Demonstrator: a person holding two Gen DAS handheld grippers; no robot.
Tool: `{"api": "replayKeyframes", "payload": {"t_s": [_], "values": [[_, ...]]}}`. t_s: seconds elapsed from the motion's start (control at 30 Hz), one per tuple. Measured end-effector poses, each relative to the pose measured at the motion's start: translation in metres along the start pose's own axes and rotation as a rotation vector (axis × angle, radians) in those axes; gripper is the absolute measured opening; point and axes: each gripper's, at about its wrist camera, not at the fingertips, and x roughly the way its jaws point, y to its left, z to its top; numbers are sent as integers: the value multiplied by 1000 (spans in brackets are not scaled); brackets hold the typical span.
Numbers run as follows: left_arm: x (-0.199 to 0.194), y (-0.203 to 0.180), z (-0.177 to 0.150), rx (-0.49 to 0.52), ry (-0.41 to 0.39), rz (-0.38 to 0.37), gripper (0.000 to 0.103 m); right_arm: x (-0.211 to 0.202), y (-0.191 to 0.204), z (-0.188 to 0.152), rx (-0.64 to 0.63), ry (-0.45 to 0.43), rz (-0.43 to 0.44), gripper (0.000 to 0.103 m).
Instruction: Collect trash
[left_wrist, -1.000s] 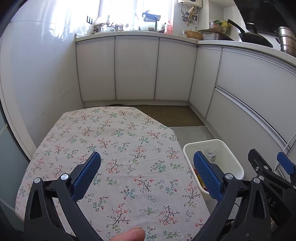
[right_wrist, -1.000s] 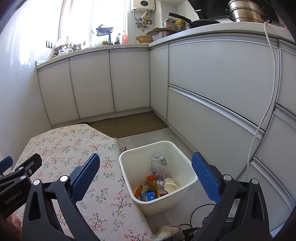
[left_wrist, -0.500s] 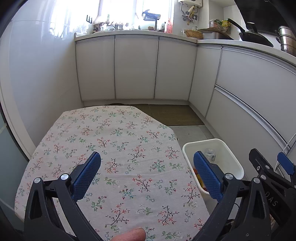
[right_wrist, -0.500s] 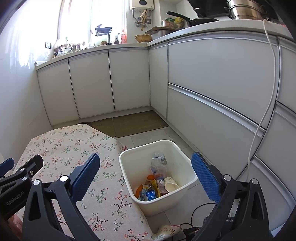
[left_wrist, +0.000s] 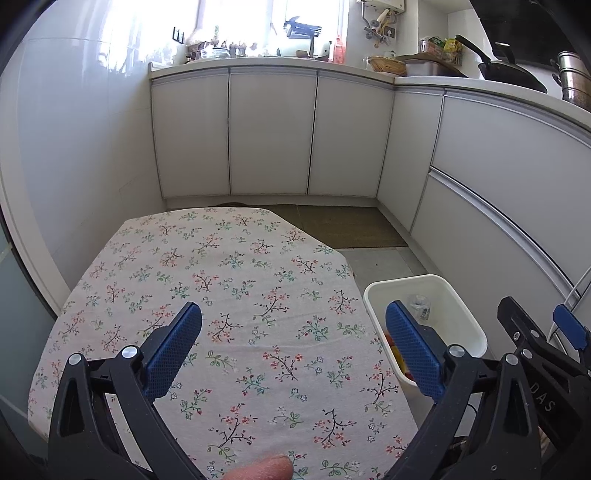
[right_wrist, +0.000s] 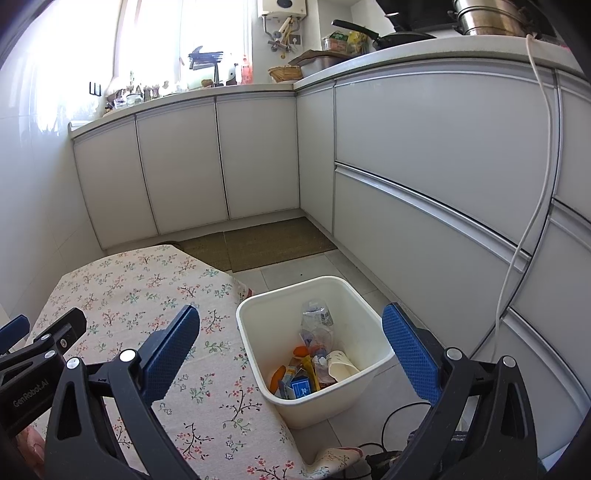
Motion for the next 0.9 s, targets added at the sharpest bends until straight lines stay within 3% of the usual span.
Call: {"api": "replayKeyframes", "payload": {"t_s": [0.7,0.9], "values": [[-2,-2,-1,4,-7,1,91,4,2,-3,-1,19,-3,96],[-1,-4,-1,24,-8,3,85,4,3,-4,-1,21,-3,96]]}}
